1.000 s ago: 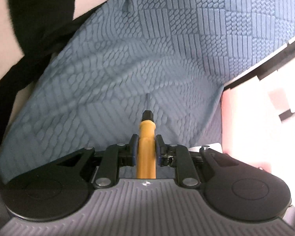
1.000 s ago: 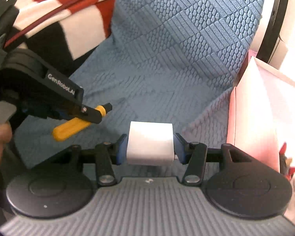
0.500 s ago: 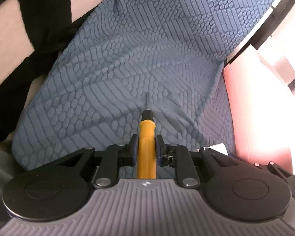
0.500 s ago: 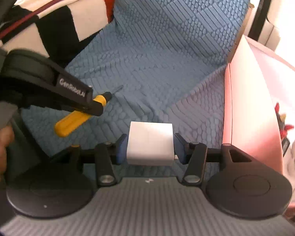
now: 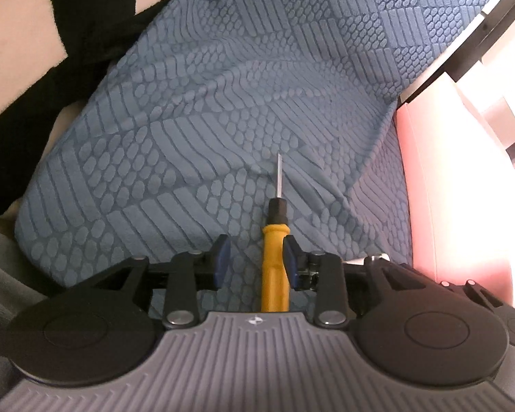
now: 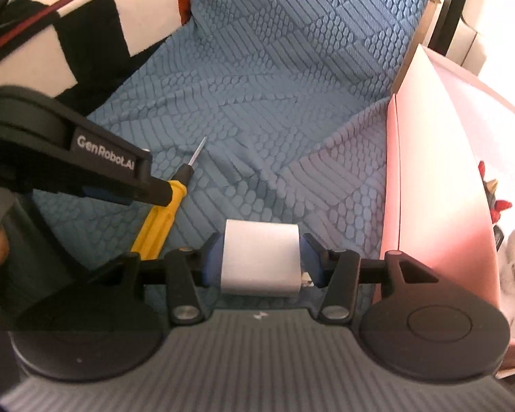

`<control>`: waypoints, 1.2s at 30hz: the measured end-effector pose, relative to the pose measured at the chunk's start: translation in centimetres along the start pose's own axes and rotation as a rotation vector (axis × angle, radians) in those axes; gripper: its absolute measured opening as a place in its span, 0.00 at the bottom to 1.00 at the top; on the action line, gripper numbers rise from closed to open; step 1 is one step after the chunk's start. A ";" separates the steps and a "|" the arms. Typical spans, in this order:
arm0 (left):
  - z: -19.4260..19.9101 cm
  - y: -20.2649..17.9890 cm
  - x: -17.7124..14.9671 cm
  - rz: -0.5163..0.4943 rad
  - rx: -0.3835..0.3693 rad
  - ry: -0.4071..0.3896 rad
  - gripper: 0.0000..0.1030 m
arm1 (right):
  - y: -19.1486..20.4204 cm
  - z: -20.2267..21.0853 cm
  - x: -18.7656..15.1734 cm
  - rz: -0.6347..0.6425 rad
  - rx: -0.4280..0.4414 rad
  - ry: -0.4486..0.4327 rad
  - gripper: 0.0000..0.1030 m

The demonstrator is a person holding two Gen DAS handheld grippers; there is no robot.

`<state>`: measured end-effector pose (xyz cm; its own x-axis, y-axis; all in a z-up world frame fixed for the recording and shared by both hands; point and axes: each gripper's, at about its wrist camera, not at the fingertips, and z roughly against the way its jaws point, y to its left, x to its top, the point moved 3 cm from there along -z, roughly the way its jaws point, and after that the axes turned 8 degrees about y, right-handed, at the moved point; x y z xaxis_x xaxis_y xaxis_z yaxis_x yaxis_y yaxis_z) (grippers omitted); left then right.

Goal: Organize rigid objects
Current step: 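Lift the screwdriver with left gripper while right gripper lifts the cube charger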

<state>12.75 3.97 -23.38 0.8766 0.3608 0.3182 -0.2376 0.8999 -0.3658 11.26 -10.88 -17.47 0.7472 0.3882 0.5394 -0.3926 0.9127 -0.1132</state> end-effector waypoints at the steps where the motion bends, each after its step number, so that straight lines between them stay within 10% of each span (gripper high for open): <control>1: 0.0 -0.1 0.0 -0.003 -0.004 -0.002 0.38 | 0.0 -0.1 0.1 0.001 -0.003 -0.001 0.53; 36: 1.0 -2.2 0.4 -0.154 -0.051 -0.065 0.20 | -1.6 1.4 1.0 -0.093 0.013 -0.061 0.51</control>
<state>13.17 2.40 -21.61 0.8717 0.2366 0.4291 -0.0798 0.9326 -0.3521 11.91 -12.15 -15.56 0.7468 0.2930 0.5970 -0.3303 0.9426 -0.0493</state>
